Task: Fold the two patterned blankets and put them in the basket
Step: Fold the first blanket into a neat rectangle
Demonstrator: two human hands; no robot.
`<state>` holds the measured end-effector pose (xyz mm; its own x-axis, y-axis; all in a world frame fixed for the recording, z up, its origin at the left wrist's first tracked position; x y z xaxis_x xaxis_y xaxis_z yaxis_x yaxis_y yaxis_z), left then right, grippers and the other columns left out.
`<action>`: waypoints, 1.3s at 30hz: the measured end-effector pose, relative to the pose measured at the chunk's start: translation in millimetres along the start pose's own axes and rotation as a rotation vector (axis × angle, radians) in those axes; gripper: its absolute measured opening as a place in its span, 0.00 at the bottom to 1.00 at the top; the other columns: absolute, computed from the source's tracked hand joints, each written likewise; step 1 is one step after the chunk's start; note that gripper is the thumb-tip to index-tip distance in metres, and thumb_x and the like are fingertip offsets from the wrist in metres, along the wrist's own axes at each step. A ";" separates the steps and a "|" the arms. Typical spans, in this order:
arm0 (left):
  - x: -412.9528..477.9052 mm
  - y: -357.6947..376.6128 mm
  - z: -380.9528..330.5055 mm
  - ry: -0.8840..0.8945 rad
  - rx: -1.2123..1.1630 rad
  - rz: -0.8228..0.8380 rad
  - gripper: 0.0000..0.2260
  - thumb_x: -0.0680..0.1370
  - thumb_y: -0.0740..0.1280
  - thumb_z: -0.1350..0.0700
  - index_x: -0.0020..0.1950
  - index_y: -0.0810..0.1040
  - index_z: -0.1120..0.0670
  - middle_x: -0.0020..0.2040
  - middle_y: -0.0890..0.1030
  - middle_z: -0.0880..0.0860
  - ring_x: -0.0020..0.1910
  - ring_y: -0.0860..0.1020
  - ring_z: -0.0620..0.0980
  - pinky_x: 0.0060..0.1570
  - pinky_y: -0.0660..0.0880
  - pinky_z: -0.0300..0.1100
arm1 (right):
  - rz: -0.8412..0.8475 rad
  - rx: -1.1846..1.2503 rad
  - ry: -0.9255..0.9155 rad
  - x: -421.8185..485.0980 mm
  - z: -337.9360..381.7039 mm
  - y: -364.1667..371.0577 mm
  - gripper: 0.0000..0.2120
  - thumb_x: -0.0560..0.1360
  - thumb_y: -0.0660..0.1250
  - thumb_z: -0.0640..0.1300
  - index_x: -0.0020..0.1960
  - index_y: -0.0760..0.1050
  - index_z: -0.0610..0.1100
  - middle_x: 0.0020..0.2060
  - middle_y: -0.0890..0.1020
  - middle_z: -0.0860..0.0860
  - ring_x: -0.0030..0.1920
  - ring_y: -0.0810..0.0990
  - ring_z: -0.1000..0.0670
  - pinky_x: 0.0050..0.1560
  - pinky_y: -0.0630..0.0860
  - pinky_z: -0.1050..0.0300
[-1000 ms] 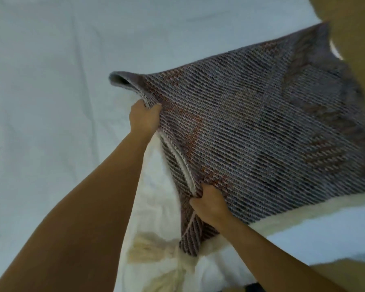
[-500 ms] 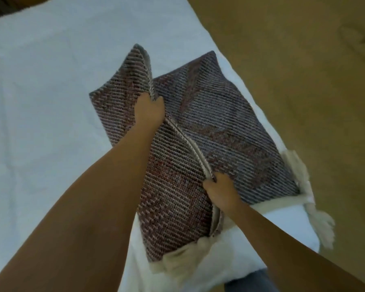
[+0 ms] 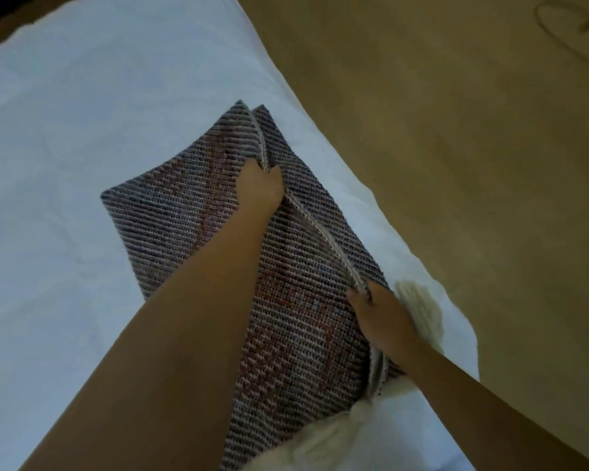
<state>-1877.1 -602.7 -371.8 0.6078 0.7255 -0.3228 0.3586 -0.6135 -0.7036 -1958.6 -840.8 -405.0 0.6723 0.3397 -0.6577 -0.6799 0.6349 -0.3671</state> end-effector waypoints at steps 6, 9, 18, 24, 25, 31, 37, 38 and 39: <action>-0.9 48.2 -11.8 -0.011 0.042 0.020 0.19 0.80 0.59 0.54 0.67 0.67 0.64 0.64 0.73 0.63 0.63 0.71 0.61 0.62 0.68 0.49 | -0.026 0.182 0.052 12.2 -31.3 -23.8 0.14 0.79 0.57 0.50 0.47 0.76 0.41 0.41 0.80 0.47 0.42 0.78 0.50 0.43 0.73 0.55; -1.0 63.4 -11.6 -0.079 0.058 -0.004 0.23 0.81 0.59 0.54 0.72 0.60 0.63 0.70 0.68 0.62 0.69 0.67 0.60 0.66 0.64 0.49 | -0.050 0.176 0.066 26.0 -38.5 -34.0 0.16 0.79 0.57 0.49 0.37 0.70 0.40 0.33 0.74 0.45 0.35 0.73 0.46 0.36 0.67 0.55; -58.3 94.5 15.5 0.277 0.457 0.271 0.29 0.80 0.57 0.48 0.76 0.51 0.58 0.77 0.54 0.57 0.76 0.52 0.54 0.73 0.50 0.49 | 0.301 0.250 0.148 3.5 -58.9 -35.5 0.14 0.72 0.69 0.47 0.56 0.77 0.43 0.51 0.81 0.48 0.53 0.80 0.48 0.52 0.76 0.56; -93.8 102.2 37.7 0.315 0.590 0.224 0.27 0.81 0.49 0.46 0.77 0.46 0.56 0.78 0.47 0.54 0.76 0.44 0.52 0.73 0.40 0.49 | 0.700 0.319 0.286 -15.7 -67.1 -46.6 0.20 0.74 0.65 0.32 0.63 0.72 0.46 0.59 0.79 0.51 0.56 0.78 0.51 0.60 0.74 0.56; -97.1 102.5 40.1 0.322 0.600 0.222 0.27 0.81 0.49 0.46 0.77 0.46 0.56 0.78 0.47 0.54 0.76 0.43 0.52 0.73 0.39 0.49 | 0.688 0.399 0.325 -17.2 -70.4 -50.8 0.17 0.75 0.64 0.32 0.61 0.73 0.45 0.59 0.80 0.49 0.56 0.79 0.49 0.60 0.74 0.54; -129.1 107.5 54.6 0.322 0.668 0.184 0.28 0.81 0.46 0.45 0.77 0.43 0.56 0.78 0.44 0.54 0.76 0.41 0.53 0.71 0.36 0.52 | 0.359 0.014 0.179 -9.8 -96.0 -64.5 0.07 0.76 0.65 0.46 0.46 0.77 0.42 0.42 0.81 0.47 0.43 0.80 0.49 0.45 0.76 0.55; -155.5 110.1 68.6 0.345 0.705 0.238 0.29 0.81 0.46 0.44 0.76 0.41 0.54 0.78 0.42 0.54 0.76 0.39 0.53 0.70 0.34 0.52 | 0.485 -0.386 0.168 -4.4 -107.1 -67.9 0.18 0.65 0.73 0.44 0.48 0.67 0.46 0.44 0.72 0.51 0.42 0.73 0.51 0.36 0.72 0.59; -155.3 109.1 68.6 0.348 0.702 0.245 0.29 0.81 0.46 0.44 0.76 0.41 0.54 0.78 0.42 0.54 0.76 0.39 0.52 0.70 0.34 0.52 | 0.509 -0.540 0.189 -7.0 -108.9 -71.3 0.22 0.65 0.74 0.47 0.50 0.64 0.46 0.44 0.69 0.51 0.40 0.72 0.50 0.31 0.70 0.60; -154.9 108.4 68.0 0.351 0.696 0.252 0.29 0.81 0.47 0.44 0.76 0.41 0.54 0.78 0.42 0.54 0.76 0.39 0.52 0.70 0.34 0.52 | 0.545 -0.621 0.265 -11.3 -111.8 -74.7 0.23 0.65 0.73 0.47 0.52 0.62 0.47 0.44 0.68 0.50 0.39 0.72 0.50 0.27 0.70 0.60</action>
<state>-1980.6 -760.3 -441.1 0.8391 0.3811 -0.3882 -0.2704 -0.3269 -0.9055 -1948.1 -969.7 -443.7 0.1688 0.2646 -0.9495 -0.9760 -0.0893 -0.1984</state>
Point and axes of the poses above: each hand's wrist, its own x-axis towards the middle knuckle, its own y-axis out of the palm, z = x × y, the point moved 3 cm from there along x, towards the middle knuckle
